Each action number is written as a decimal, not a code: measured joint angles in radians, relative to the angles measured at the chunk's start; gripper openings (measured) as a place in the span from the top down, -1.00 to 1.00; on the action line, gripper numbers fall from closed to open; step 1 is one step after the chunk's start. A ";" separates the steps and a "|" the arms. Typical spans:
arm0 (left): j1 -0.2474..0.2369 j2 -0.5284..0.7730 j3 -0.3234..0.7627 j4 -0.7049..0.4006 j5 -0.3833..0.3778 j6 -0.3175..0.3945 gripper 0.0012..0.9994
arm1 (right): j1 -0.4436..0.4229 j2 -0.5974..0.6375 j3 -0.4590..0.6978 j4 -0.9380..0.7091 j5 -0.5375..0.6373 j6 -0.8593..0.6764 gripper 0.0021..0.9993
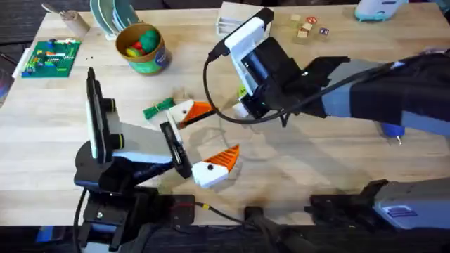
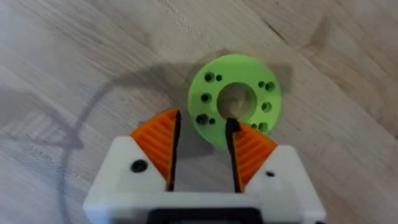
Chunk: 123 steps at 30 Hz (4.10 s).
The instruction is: Pick up the gripper from the table and insert it into the empty holder that is missing its gripper. Then pick up a screw, insert it into the mounting hole, and use the screwdriver to tighten it. Finally, clean up the table by picking up the vegetable and placing it into the bucket.
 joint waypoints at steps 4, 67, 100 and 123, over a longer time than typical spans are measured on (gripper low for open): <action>0.000 0.000 0.000 0.000 0.000 0.000 -0.99 | 0.000 0.014 0.001 0.003 0.015 -0.003 0.24; 0.000 0.000 0.000 0.000 0.000 0.000 -0.99 | 0.028 0.086 0.043 0.082 0.026 -0.134 0.46; 0.000 0.000 0.000 0.000 0.000 0.000 -0.99 | 0.028 0.024 0.209 -0.229 0.054 -0.138 0.99; 0.000 0.000 0.000 0.000 0.000 0.000 -0.99 | 0.015 0.103 0.388 -0.384 0.054 -0.042 0.99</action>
